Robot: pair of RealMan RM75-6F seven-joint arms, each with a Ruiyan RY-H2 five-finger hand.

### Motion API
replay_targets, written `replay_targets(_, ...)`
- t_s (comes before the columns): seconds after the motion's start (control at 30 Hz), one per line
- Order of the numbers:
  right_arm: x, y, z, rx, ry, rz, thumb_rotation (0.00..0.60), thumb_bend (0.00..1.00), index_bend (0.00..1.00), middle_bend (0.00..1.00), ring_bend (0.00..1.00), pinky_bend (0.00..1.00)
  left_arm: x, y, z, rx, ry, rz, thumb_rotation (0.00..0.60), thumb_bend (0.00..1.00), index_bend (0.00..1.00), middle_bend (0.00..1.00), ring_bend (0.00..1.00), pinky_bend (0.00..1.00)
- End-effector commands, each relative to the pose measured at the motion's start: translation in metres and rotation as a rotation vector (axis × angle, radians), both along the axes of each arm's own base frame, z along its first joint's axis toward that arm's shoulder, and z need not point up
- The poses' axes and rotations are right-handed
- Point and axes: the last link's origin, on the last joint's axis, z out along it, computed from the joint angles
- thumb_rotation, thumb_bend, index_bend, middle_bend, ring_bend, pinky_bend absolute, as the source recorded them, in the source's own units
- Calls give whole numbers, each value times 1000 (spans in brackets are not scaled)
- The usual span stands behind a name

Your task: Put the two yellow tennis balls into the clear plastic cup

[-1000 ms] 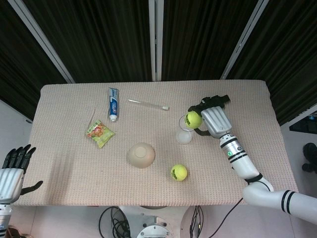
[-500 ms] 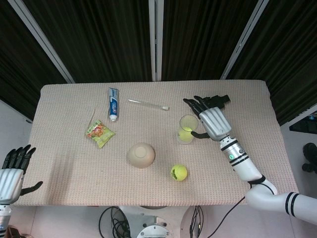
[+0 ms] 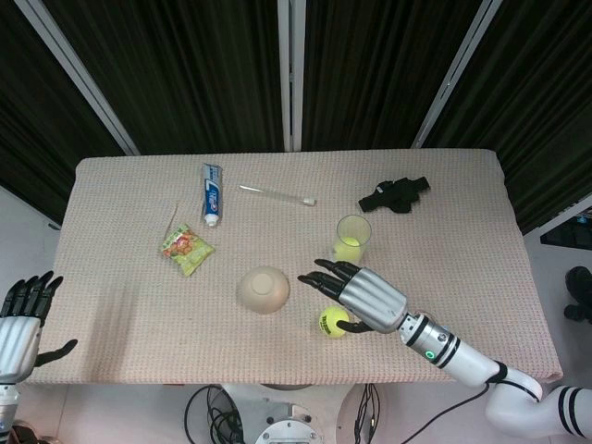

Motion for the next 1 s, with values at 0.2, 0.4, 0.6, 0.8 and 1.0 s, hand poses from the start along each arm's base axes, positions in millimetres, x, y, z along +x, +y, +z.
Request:
replay_targets(0.2,-27,9,-36,107,164,-79,600,131,39,162,67,259,-3,-2,-1,-5,-5,10,600,0,0,0,0,0)
replay_targets(0.4,-36,6,-55,128,191,-119,600,137,40,151,60,241,-6,-2,0,-6,-16,20,600,0,0,0,0,0)
replay_targets(0.6,-39,6,-70,123,193,-125,600,138,40,136,36,214,-8,-1,1,-4,-9,26,600,0,0,0,0,0)
replay_targets(0.8,-42,5,-81,122,211,-141,600,154,67,157,41,241,-11,-1,0,-4,-9,34,600,0,0,0,0,0)
replay_targets(1.0,-44,5,-89,90,223,-149,600,188,226,208,128,381,-15,-2,0,-4,-12,42,600,0,0,0,0,0)
